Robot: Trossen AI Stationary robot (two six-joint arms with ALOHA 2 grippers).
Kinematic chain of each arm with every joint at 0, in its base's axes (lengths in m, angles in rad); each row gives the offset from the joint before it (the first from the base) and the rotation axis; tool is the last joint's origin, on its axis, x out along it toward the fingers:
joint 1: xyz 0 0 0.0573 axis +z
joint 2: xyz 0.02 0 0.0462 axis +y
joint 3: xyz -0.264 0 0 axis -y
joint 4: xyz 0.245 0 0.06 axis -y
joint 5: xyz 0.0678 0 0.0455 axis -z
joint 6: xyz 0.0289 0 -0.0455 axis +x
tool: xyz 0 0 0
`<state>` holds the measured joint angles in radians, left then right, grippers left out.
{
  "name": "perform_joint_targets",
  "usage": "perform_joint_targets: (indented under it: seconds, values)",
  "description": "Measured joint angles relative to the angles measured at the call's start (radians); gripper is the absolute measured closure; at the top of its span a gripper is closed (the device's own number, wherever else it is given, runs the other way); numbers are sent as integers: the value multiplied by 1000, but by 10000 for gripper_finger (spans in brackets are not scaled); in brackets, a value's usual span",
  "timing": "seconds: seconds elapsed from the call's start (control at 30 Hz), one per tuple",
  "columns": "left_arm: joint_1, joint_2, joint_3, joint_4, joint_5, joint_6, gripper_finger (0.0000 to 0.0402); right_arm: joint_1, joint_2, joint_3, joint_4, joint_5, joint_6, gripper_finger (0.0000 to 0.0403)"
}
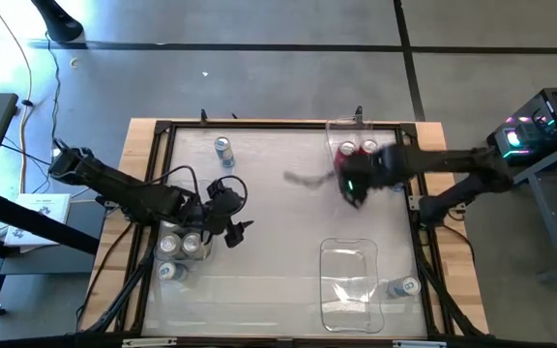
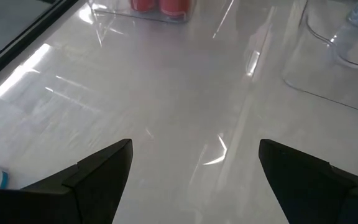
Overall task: Sort soda cans
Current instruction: Put the bottom right blue soda can into the bottom right transparent bin
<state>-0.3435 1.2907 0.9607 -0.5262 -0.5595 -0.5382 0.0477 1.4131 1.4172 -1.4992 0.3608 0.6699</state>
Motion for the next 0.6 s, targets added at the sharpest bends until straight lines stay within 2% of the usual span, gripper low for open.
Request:
perform_joint_targets:
  seconds: [0.17, 0.27, 0.4, 0.47, 0.6]
  values:
    - [-62, 0, 0, -4, -48, -11, 57, 361, 0, 41, -23, -218, 65, 70]
    - [-106, 0, 0, -3, -85, -49, 57, 562, 0, 42, -21, -274, 254, 70]
    - [-163, 0, 0, -1, -161, -79, 57, 767, 1, 42, -6, -402, 584, 70]
    - [-184, 0, 0, 0, -186, -89, 57, 858, 1, 42, -7, -378, 757, 70]
    - [-210, 1, 0, 2, -227, -118, 57, 1010, 1, -9, 68, -255, 959, 70]
